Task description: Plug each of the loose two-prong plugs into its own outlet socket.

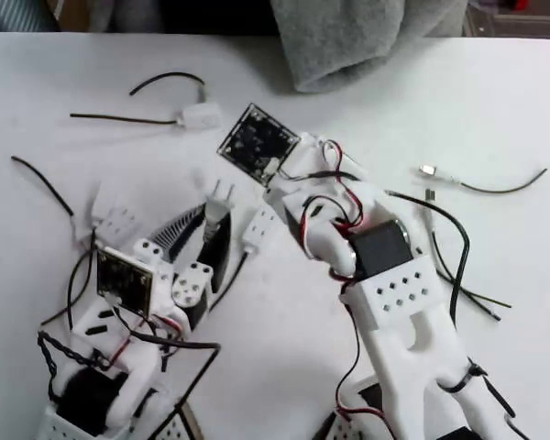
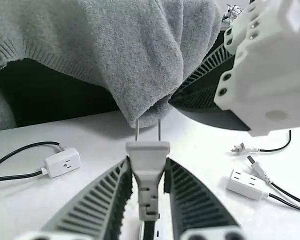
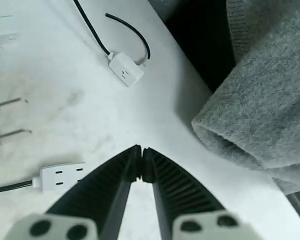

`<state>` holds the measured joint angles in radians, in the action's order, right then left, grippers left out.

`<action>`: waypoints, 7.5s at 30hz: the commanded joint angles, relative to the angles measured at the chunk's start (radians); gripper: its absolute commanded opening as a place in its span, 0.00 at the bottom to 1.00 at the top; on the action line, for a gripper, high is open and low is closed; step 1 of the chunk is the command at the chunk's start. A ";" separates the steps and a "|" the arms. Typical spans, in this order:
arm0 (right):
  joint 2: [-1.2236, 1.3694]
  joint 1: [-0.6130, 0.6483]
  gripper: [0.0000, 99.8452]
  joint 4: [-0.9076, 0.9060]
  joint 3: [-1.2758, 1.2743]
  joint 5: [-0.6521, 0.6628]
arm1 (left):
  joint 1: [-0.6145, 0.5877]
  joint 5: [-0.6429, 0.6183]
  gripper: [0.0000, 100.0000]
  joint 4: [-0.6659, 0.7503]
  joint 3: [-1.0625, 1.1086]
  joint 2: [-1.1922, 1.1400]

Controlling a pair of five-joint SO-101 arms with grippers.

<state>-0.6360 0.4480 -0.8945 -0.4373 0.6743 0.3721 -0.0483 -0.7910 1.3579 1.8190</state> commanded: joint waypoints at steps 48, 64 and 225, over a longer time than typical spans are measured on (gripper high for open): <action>0.140 -0.038 0.02 0.136 -0.020 0.005 | -0.001 0.000 0.02 0.000 -0.012 0.008; -0.018 -0.601 0.02 -0.113 -0.305 -0.140 | -0.128 0.087 0.02 -0.035 -0.203 -0.282; -0.012 -0.763 0.02 0.200 -0.813 -0.138 | 0.028 0.107 0.02 -0.334 -1.301 -1.994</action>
<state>-0.6252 -0.3284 -0.7104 -1.2551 0.5439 0.4135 0.0713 -1.1408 0.0614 -0.1818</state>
